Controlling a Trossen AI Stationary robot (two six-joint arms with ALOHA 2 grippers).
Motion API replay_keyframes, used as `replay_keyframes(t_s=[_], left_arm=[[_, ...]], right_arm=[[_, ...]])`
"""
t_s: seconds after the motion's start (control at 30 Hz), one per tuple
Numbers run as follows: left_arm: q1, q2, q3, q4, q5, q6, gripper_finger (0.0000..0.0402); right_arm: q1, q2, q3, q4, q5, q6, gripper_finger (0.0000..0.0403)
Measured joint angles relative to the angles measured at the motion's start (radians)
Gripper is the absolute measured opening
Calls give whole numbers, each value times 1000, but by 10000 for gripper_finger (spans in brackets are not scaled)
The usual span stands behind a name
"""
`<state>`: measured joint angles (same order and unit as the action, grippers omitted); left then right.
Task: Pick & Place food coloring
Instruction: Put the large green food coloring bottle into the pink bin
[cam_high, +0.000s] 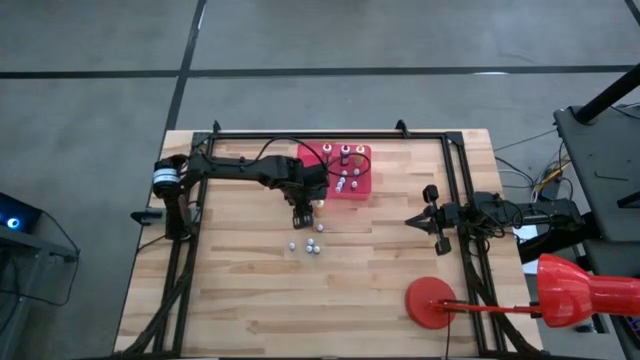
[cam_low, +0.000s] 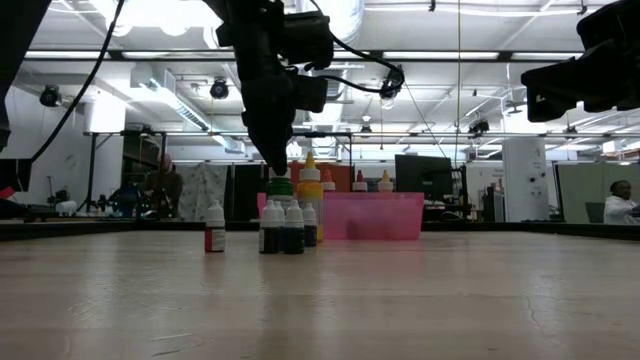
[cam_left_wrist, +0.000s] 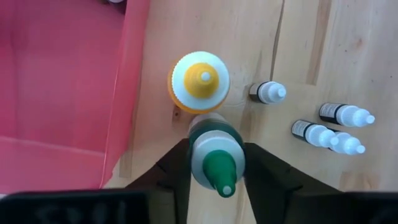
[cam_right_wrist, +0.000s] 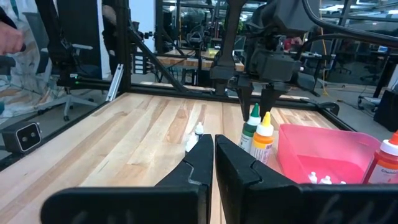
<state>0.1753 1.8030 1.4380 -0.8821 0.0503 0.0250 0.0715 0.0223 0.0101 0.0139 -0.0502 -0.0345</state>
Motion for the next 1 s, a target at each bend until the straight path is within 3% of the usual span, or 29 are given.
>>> replay_keyframes(t_s=[0.47, 0.73, 1.0], left_arm=[[8, 0, 15, -23, 1, -3, 93], [42, -4, 174, -197, 1, 10, 93], [93, -6, 273, -252, 0, 66, 93]], right_arm=[[-1, 0, 0, 0, 0, 0, 9], [0, 0, 0, 0, 0, 0, 8], [0, 0, 0, 0, 0, 0, 8]])
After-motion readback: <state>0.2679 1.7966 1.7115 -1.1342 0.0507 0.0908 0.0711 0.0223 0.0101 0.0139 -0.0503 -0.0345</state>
